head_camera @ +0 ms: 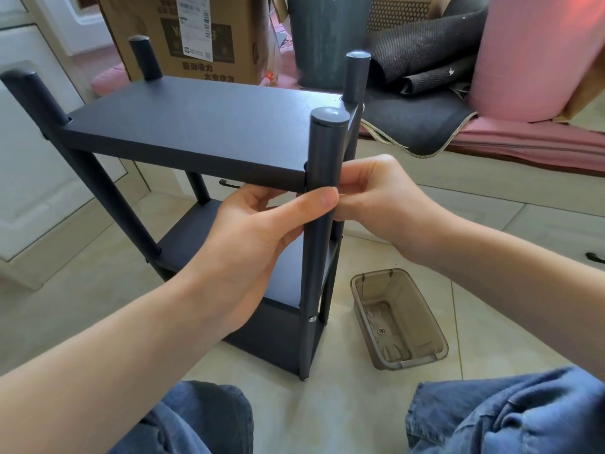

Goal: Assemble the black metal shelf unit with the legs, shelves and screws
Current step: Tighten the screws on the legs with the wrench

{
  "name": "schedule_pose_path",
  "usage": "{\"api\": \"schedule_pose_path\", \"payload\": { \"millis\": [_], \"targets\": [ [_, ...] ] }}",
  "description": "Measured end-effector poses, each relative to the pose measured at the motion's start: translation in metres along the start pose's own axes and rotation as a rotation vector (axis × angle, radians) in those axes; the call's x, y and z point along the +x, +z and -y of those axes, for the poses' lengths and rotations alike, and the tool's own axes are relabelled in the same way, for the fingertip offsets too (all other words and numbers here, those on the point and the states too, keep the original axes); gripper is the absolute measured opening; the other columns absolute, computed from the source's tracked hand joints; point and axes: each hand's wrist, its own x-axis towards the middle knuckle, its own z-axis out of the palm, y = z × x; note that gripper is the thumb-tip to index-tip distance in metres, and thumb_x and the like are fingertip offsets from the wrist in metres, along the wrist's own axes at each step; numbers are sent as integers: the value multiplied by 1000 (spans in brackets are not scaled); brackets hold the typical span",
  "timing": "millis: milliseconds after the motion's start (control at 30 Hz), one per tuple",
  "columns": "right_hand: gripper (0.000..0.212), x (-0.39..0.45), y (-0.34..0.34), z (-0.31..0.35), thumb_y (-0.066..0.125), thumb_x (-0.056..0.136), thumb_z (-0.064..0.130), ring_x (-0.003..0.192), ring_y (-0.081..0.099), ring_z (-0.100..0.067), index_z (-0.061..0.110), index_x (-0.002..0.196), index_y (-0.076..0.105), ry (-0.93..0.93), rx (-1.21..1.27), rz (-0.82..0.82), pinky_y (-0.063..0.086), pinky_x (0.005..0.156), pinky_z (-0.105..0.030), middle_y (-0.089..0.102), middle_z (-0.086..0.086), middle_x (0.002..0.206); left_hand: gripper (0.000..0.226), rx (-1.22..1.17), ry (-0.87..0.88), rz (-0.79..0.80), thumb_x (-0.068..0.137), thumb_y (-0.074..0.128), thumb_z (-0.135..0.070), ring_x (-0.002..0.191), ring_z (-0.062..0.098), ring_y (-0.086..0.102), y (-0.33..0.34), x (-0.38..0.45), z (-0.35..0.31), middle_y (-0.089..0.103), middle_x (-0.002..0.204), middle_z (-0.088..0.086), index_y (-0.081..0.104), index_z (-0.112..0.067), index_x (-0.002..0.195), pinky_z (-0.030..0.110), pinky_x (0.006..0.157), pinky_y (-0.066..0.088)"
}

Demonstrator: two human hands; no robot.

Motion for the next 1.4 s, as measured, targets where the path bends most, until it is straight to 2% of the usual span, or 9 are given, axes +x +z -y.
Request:
{"api": "schedule_pose_path", "payload": {
  "millis": [167,300,533,667,833,1000,1167,1267,1400],
  "targets": [
    [15,-3,-4,-1,72,85,6,92,72,-16,11,98,77,6,-32,-9,58,83,-25,77,-2,95,25,-10,1,0,64,74,-27,93,10,75,1,-1,0,78,96,-5,73,-21,88,14,72,55],
    [13,-6,-7,1,71,85,5,76,68,3,11,94,77,5,-12,2,51,68,-11,76,8,82,8,0,-7,13,63,74,-28,90,9,75,1,-1,-1,78,91,-8,80,-28,69,13,69,55],
    [11,-8,-6,1,73,83,8,69,66,5,18,83,76,22,-36,40,47,63,-8,74,13,72,30,-22,-1,22,64,74,-27,95,13,75,2,-2,-2,78,96,-2,71,-17,92,15,76,56],
    [9,-8,-6,0,75,82,7,75,70,0,12,89,77,33,-51,44,52,69,-12,77,5,81,24,-19,8,24,65,73,-25,93,13,75,2,-2,-2,79,94,-2,73,-19,88,15,72,56],
    [9,-6,-13,2,75,82,7,70,66,6,16,85,76,9,-46,-6,46,62,-7,74,13,74,23,-16,18,38,65,74,-26,96,12,74,2,-2,-1,78,96,-2,75,-20,87,16,77,56],
    [9,-6,-14,1,75,83,7,72,65,6,15,85,77,-6,-47,-40,46,64,-7,73,12,78,23,5,9,15,62,74,-28,95,11,75,1,-1,-1,78,94,-4,76,-20,83,15,75,56],
    [10,-7,-8,0,75,83,11,90,72,-10,15,91,78,-11,-37,-25,55,84,-26,77,2,91,11,-7,8,22,62,74,-27,90,9,75,2,-2,-1,78,89,-6,81,-29,71,14,72,55],
    [14,-8,-4,0,73,83,6,86,73,-9,17,91,77,-35,-3,4,55,78,-19,78,2,90,11,4,9,23,63,74,-27,91,9,75,2,-2,-1,78,89,-7,80,-34,69,13,71,55],
    [15,-6,-3,-1,73,83,3,84,73,-8,12,94,77,-25,21,4,54,73,-16,78,0,90,17,-17,6,19,63,74,-26,93,12,75,1,0,1,78,94,-3,79,-24,79,15,72,55]
  ]
}}
